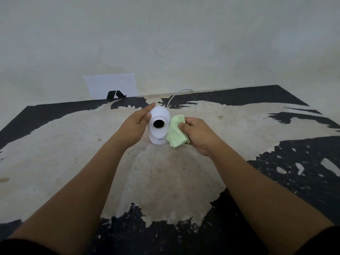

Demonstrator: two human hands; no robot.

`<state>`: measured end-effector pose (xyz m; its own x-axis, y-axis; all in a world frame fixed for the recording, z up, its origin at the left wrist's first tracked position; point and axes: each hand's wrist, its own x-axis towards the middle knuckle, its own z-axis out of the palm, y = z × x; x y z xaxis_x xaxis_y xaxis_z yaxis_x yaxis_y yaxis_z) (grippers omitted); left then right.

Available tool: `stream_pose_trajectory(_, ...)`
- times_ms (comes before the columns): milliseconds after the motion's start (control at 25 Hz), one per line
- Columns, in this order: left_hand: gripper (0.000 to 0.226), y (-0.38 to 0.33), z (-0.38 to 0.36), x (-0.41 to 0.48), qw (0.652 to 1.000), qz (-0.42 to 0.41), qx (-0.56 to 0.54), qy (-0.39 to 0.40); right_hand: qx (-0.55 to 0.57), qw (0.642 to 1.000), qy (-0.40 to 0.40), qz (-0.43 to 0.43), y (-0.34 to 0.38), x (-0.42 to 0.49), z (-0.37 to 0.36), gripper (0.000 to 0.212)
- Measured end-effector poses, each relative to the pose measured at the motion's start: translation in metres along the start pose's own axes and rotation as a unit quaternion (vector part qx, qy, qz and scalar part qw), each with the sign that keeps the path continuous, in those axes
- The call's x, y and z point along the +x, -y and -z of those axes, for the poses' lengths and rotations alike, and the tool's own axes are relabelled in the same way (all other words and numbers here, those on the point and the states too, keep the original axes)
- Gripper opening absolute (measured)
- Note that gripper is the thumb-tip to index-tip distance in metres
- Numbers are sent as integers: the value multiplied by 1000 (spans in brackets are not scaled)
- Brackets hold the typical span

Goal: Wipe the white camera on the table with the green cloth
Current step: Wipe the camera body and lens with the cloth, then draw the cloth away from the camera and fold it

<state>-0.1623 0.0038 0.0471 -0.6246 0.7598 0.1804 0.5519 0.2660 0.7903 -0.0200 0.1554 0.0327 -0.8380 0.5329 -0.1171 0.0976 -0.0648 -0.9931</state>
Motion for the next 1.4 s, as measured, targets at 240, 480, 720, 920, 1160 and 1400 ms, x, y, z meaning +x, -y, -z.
stream_pose_trajectory(240, 47, -29, -21, -24, 983, 27, 79, -164, 80, 996, 50, -8, 5, -42, 25, 21)
stream_pose_trajectory(480, 19, -68, -71, -67, 999, -17, -33, 29, -5, 997, 72, 35, 4, -75, 49, 15)
stream_pose_trajectory(720, 13, -81, -95, -72, 997, 4, -75, -35, -4, 986, -144, 80, -5, -98, 56, 11)
stream_pose_trajectory(920, 11, -87, -115, -85, 997, -18, -74, -31, 159, 986, -53, -5, -9, -112, 39, 23)
stream_pose_trajectory(1160, 7, -86, -109, -96, 993, -28, -105, 35, 192, 981, -39, -7, -15, -110, 45, 15)
stream_pose_trajectory(1400, 9, -82, -108, -100, 990, 10, -142, 19, 185, 981, -43, -26, -21, -106, 44, 16)
